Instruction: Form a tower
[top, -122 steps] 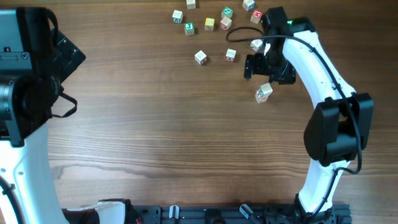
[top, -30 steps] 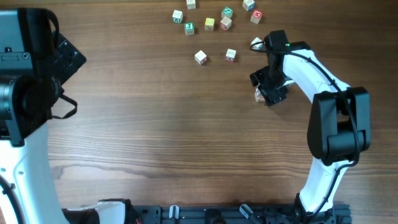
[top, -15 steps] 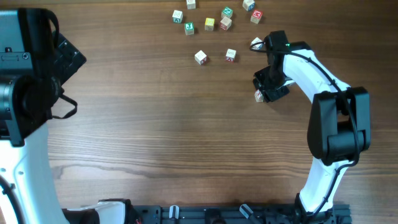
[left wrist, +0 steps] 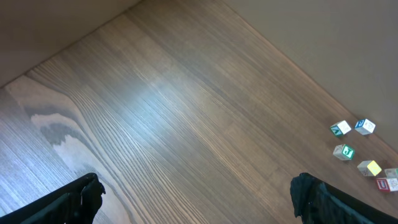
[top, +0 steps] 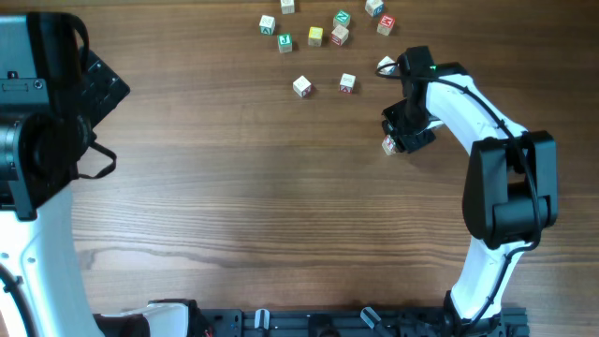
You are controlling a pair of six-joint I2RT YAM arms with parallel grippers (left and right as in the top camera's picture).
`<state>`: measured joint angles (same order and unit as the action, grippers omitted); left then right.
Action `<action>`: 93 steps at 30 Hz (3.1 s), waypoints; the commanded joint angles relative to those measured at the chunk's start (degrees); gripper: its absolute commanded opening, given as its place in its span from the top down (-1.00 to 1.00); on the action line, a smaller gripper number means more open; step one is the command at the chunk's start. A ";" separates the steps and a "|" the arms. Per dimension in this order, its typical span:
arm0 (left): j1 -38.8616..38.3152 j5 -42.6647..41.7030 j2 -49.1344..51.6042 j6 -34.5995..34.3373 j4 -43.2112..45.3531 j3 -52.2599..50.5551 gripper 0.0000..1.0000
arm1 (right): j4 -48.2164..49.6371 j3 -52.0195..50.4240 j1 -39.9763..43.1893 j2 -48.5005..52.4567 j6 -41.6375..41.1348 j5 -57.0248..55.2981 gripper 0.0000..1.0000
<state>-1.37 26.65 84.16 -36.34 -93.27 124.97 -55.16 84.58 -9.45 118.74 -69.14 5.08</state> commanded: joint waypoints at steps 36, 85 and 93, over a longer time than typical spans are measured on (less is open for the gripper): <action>0.42 -0.24 0.39 -0.13 -0.24 -0.13 -1.00 | -1.97 2.91 -0.22 -1.92 4.74 1.40 -0.99; 0.42 -0.24 0.39 -0.13 -0.48 -0.13 -1.00 | -7.34 4.92 -2.34 0.33 80.96 -0.83 -0.99; 0.42 -0.24 0.39 -0.13 -0.50 -0.13 -1.00 | -7.43 4.90 -2.99 0.33 78.12 -2.51 -0.99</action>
<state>-1.37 26.65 84.18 -36.32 -93.69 124.97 -62.39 89.71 -11.70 117.97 10.28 3.62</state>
